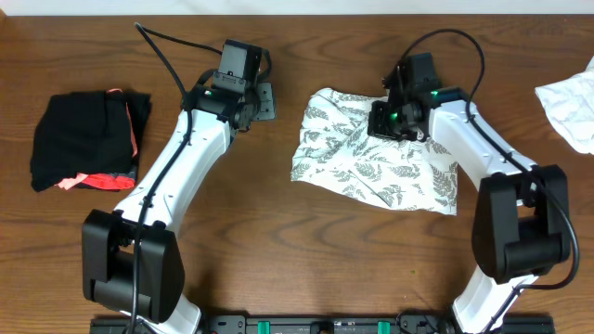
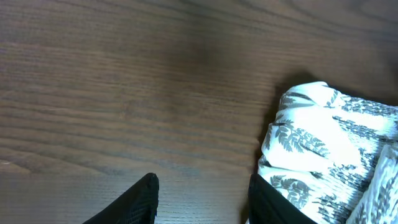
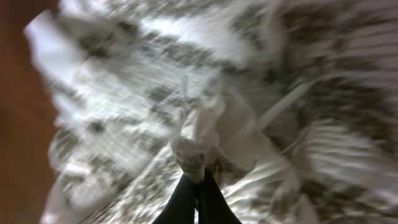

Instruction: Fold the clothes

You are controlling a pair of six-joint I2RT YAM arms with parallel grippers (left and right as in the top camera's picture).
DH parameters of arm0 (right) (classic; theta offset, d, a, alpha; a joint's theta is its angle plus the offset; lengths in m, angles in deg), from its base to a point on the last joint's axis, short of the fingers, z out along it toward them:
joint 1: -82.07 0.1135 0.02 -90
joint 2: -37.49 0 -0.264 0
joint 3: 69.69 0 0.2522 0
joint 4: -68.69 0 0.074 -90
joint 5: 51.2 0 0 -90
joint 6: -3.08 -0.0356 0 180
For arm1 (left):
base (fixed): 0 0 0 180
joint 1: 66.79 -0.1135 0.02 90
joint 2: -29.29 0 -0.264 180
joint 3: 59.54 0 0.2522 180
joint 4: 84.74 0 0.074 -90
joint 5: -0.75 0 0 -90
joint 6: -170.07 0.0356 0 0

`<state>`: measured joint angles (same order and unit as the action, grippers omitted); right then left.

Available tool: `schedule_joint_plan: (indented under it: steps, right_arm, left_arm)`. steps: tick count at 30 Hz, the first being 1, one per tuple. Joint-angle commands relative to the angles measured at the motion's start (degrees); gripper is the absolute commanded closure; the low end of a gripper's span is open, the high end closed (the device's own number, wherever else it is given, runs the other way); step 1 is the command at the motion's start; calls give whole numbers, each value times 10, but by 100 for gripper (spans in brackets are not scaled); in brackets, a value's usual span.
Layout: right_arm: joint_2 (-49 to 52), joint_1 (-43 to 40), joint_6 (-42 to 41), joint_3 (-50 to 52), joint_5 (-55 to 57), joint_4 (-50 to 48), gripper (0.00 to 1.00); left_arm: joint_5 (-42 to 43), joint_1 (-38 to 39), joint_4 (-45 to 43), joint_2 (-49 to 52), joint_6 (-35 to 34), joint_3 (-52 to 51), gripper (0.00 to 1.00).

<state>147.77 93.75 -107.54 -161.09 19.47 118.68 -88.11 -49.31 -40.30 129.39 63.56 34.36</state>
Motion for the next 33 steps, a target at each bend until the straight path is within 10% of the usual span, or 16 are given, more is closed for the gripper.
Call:
schedule_joint_plan:
  steps: [1,18,33]
  right_arm:
    - [-38,-21,33,-11,-78,32,99]
    - [-173,-75,23,1,125,311,99]
    - [-173,-75,23,99,205,318,84]
  left_arm:
    - [1,0,2,4,-2,7,53]
    - [-5,0,2,4,0,7,53]
    - [-5,-1,2,4,0,7,53]
